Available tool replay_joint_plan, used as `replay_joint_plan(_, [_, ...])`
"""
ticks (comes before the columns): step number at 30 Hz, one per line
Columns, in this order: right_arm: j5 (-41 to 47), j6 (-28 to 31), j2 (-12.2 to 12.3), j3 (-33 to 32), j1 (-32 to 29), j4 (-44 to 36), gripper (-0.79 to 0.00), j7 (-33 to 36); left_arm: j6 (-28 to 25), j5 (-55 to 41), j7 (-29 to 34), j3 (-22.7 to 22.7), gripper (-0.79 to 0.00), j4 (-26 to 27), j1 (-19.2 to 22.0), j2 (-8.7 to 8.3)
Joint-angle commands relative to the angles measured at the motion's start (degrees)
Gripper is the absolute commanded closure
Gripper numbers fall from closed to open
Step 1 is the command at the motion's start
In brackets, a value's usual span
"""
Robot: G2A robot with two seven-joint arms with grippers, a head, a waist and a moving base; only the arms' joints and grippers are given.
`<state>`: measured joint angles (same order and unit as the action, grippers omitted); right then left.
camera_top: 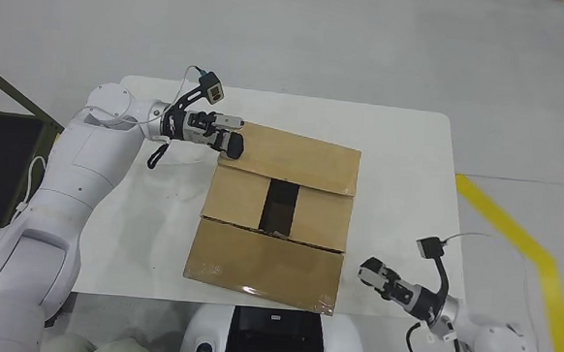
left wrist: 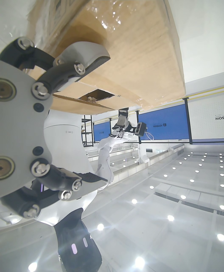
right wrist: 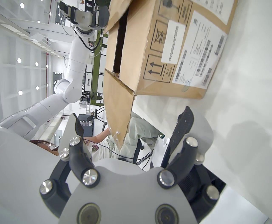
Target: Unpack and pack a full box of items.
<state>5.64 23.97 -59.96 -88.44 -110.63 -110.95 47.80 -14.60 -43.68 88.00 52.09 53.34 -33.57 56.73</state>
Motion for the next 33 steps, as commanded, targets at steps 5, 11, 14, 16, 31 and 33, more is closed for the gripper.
replay_joint_plan(5, [2.5,0.0,-0.1,3.9,0.9,1.8,-0.785,1.1,0.0,0.0,0.0,0.0,-0.785,0.0,0.0,0.0])
replay_joint_plan(11, [3.9,0.2,-0.3,8.4,2.1,2.3,-0.785,2.6,0.0,0.0,0.0,0.0,-0.785,0.0,0.0,0.0])
replay_joint_plan(14, [4.0,0.6,-0.4,9.6,2.4,2.0,-0.785,2.5,0.0,0.0,0.0,0.0,-0.785,0.0,0.0,0.0])
replay_joint_plan(16, [3.6,1.0,-0.3,10.2,2.4,1.8,-0.785,2.2,0.0,0.0,0.0,0.0,-0.785,0.0,0.0,0.0])
replay_joint_plan(31, [9.4,7.0,0.0,12.0,2.7,-1.5,-0.785,3.2,0.0,0.0,0.0,0.0,-0.785,0.0,0.0,0.0])
replay_joint_plan(33, [10.0,7.9,0.1,11.5,2.9,-1.9,-0.785,2.8,0.0,0.0,0.0,0.0,-0.785,0.0,0.0,0.0])
